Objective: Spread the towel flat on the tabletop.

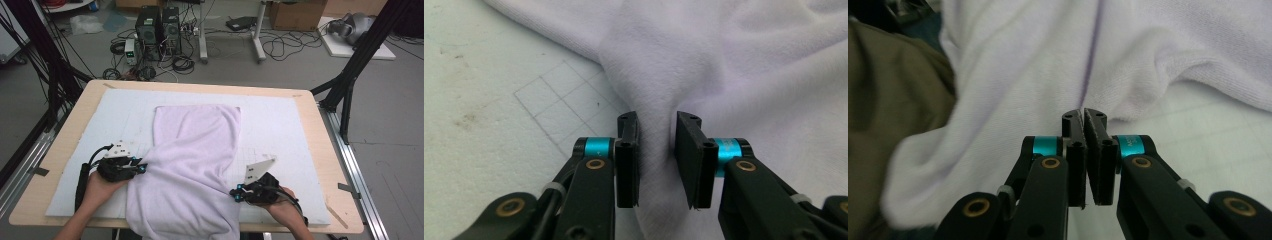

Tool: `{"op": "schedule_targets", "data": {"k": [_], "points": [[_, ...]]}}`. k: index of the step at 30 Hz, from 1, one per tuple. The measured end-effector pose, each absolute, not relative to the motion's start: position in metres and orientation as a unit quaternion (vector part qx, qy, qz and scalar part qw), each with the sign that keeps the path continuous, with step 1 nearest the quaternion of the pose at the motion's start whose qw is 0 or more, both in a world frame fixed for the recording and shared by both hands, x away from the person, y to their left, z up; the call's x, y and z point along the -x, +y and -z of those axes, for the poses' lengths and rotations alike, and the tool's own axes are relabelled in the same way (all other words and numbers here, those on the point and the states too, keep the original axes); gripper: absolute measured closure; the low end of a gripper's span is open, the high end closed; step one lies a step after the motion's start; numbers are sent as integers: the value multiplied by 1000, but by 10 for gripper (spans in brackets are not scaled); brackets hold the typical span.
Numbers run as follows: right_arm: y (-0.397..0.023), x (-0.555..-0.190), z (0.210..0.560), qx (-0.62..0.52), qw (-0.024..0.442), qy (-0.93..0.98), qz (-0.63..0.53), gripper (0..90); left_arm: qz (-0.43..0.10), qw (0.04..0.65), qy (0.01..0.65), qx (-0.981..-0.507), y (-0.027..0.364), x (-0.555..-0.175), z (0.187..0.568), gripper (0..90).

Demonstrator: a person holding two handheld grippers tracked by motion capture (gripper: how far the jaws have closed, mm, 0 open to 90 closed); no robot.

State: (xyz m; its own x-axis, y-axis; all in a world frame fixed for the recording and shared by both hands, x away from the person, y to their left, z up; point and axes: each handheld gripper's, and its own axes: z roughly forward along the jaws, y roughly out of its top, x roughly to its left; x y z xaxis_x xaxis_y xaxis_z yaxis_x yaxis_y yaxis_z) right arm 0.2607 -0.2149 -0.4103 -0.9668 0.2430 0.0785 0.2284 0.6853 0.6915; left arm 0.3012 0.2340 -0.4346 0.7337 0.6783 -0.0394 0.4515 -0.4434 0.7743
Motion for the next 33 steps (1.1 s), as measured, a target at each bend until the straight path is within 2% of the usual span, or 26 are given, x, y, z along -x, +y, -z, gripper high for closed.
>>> {"op": "schedule_targets", "data": {"k": [5, 10, 16, 17, 18, 21, 22, 25, 30, 31, 33], "points": [[-222, -274, 398, -146, 31, 902, -405, 786, -136, 408, 337, -837, 245, -296, 430, 634], [-207, -306, 409, -167, 59, 904, -388, 744, -122, 409, 338, -839, 243, -301, 433, 702], [-180, -328, 430, -188, 59, 911, -362, 550, -110, 398, 329, -849, 226, -309, 444, 699], [-177, -330, 433, -189, 56, 910, -363, 560, -109, 397, 326, -851, 225, -310, 443, 722], [-174, -331, 435, -190, 54, 911, -361, 606, -105, 399, 323, -852, 224, -310, 443, 785], [-174, -333, 436, -181, 65, 917, -349, 836, -111, 396, 318, -854, 222, -309, 442, 823], [-178, -335, 436, -185, 53, 918, -346, 858, -113, 394, 318, -855, 224, -309, 442, 827], [-191, -332, 431, -197, 49, 919, -338, 867, -115, 401, 324, -849, 230, -306, 439, 829], [-215, -319, 412, -196, 84, 921, -327, 865, -111, 417, 314, -846, 239, -293, 430, 810], [-220, -318, 409, -198, 86, 918, -332, 859, -108, 422, 311, -845, 240, -290, 428, 776], [-226, -317, 406, -203, 84, 911, -350, 845, -113, 421, 319, -841, 242, -289, 425, 636]]}}
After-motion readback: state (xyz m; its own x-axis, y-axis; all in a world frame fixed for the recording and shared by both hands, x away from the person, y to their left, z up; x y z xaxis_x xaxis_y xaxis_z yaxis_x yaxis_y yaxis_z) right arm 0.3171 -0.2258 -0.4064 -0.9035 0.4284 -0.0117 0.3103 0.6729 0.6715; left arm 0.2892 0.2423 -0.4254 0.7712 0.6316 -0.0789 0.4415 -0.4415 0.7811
